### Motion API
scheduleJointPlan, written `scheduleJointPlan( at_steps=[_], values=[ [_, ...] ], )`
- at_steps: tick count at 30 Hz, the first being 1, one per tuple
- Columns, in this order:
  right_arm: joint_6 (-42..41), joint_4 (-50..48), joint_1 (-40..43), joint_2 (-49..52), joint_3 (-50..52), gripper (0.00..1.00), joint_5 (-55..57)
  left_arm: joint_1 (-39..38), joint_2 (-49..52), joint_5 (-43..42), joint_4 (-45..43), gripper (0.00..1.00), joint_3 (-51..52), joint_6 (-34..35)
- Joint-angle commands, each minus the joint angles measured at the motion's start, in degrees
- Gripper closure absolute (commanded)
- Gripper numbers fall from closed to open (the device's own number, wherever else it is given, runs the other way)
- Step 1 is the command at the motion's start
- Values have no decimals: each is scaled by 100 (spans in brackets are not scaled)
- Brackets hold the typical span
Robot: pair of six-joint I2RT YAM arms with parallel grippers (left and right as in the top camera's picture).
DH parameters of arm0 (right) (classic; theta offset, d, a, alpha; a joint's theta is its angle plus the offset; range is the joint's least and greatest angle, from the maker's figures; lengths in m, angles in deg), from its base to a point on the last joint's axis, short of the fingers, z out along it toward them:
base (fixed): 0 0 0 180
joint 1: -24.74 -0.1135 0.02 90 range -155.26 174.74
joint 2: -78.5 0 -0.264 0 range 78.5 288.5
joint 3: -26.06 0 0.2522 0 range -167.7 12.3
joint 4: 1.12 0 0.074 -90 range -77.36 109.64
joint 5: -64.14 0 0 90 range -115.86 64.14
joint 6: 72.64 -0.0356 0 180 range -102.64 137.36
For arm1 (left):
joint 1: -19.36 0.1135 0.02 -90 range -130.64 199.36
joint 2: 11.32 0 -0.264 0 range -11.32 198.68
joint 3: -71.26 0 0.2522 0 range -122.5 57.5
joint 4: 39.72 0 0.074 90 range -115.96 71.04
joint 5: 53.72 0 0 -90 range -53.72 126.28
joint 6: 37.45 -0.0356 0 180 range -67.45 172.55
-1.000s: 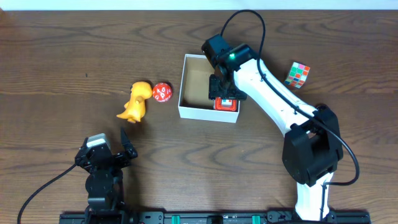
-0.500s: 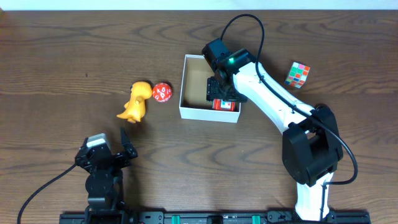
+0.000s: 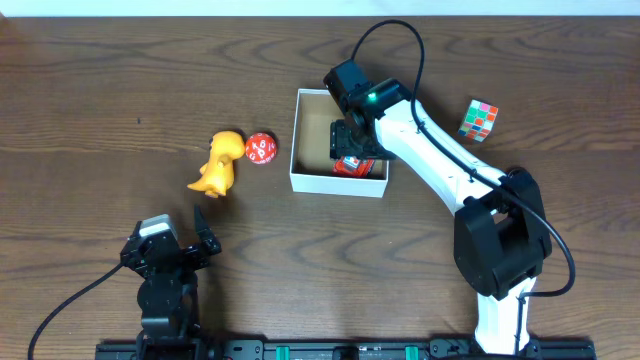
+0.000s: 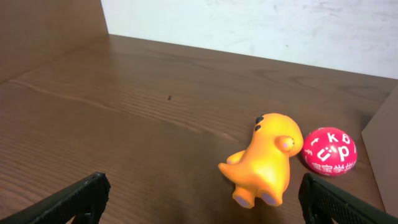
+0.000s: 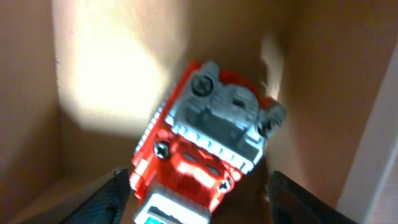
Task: Pack container
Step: 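Lower the fire truck into the box and open right gripper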
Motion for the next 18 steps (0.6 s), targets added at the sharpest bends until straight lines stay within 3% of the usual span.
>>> scheduleJointPlan(
  at_steps=[1,13,17,18],
  values=[
    [343,-96,48,-4,-7,31,59,-17,-2,9,151,2,96,-55],
    [901,-238,-11,-4,-17,36,-149,-17,-2,9,151,2,96,-55],
    [1237,-492,-107,-4,-20,48,-413,-17,-2,9,151,2,96,-55],
    [1386,-535,-136,-4,-20,56,-461,-17,-2,9,151,2,96,-55]
  ],
)
